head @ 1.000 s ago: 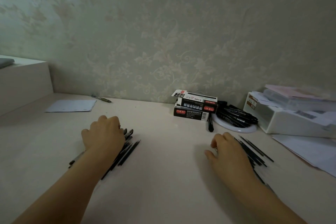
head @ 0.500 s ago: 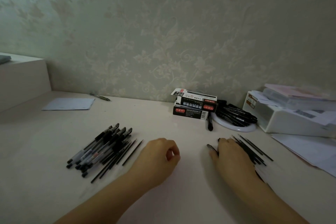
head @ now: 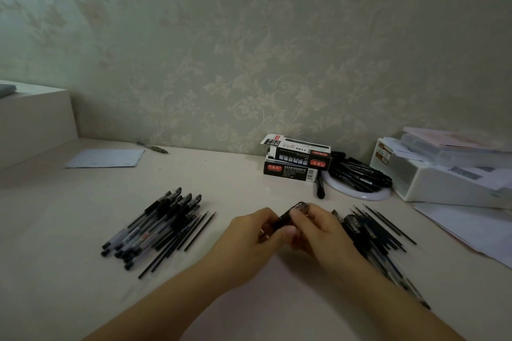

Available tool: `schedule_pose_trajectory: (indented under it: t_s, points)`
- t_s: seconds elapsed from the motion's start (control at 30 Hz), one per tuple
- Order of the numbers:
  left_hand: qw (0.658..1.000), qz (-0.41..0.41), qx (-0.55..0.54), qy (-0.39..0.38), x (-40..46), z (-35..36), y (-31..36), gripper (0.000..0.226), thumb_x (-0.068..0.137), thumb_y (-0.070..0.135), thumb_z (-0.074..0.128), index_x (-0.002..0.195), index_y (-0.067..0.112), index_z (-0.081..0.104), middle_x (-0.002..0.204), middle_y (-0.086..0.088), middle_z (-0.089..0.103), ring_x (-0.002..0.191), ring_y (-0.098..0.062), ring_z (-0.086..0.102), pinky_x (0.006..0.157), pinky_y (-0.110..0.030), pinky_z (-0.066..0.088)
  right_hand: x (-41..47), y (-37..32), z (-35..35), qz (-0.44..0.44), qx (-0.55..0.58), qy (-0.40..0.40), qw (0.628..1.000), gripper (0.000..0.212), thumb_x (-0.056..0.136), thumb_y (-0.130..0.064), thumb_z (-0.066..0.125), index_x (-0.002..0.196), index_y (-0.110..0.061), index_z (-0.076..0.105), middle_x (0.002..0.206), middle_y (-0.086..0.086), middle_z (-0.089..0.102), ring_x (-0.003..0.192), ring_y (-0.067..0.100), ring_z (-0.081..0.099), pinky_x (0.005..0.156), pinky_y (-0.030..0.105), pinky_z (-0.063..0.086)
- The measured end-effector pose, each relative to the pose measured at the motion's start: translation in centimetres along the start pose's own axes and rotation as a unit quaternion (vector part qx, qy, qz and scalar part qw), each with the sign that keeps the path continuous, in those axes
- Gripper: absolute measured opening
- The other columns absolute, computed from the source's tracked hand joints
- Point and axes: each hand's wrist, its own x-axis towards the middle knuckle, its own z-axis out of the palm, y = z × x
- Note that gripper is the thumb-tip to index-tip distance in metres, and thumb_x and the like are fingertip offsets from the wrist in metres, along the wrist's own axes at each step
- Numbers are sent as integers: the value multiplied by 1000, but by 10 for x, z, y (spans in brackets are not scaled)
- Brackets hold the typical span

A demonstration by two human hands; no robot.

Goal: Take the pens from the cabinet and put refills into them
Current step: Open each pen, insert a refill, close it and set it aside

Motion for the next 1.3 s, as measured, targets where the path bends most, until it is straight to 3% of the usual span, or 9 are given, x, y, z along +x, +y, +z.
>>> schedule_pose_trajectory:
  t_s: [0.1,0.2,0.37,0.5,0.7,0.83,0.93,1.03,1.3]
  points:
    - [994,41,97,-2,1,-4,-3,11,96,33,51,97,25,59,84,10,65,73,-4,57,66,-24,47,-3,1,4,-20,-18,-43,999,11,95,-12,59,89,-12,68,67,-1,68,63,9,62,59,16,48]
    - [989,60,135,-5,2,-6,-3,12,97,29,46,89,29,55,77,18,56,71,2,51,61,-13,35,-3,1,6,-30,-27,-31,999,10,93,-18,64,91,-10,70,75,5,72,64,10,62,61,16,49]
    - [969,65,239,7,3,-9,-2,25,98,44,34,87,29,51,73,10,58,66,-10,52,57,-31,40,-2,1,7,-27,20,-17,999,20,94,-18,62,90,1,68,71,7,68,58,9,57,55,14,45]
    - [950,50,308,32,6,-8,0,33,96,54,29,78,30,43,61,7,47,60,-14,45,46,-25,22,-2,4,6,-14,48,-12,999,23,95,-21,61,87,0,68,71,7,67,58,9,55,53,14,44]
    - [942,-59,322,73,10,-16,-1,69,78,82,28,56,17,38,50,2,43,47,-10,43,43,-26,24,3,7,-3,-36,82,62,994,12,93,-15,63,88,-9,72,74,6,71,62,11,62,61,18,53]
    - [956,-23,283,71,4,-17,0,43,87,69,34,80,26,36,56,6,44,50,-7,43,44,-25,25,7,10,-13,-99,-105,120,982,11,90,-13,68,89,-24,70,82,-7,73,74,3,68,69,13,53]
    - [973,8,226,41,-1,-12,1,23,98,46,39,92,25,28,65,6,47,57,-15,49,49,-32,34,5,15,-11,-128,-273,90,949,15,88,-18,68,90,-32,65,85,-16,68,85,-5,62,72,8,49]
    - [974,29,221,50,0,-15,3,15,100,34,40,94,23,33,83,6,52,70,-18,53,61,-35,44,4,21,-7,-145,-371,52,916,13,89,-24,65,96,-35,64,94,-20,64,94,-5,55,76,10,44]
    - [973,57,218,53,3,-18,-1,11,98,33,48,95,24,42,93,10,50,78,-13,54,71,-35,49,4,19,-7,-163,-344,52,923,13,91,-35,63,104,-35,63,102,-24,61,99,-4,51,78,10,38]
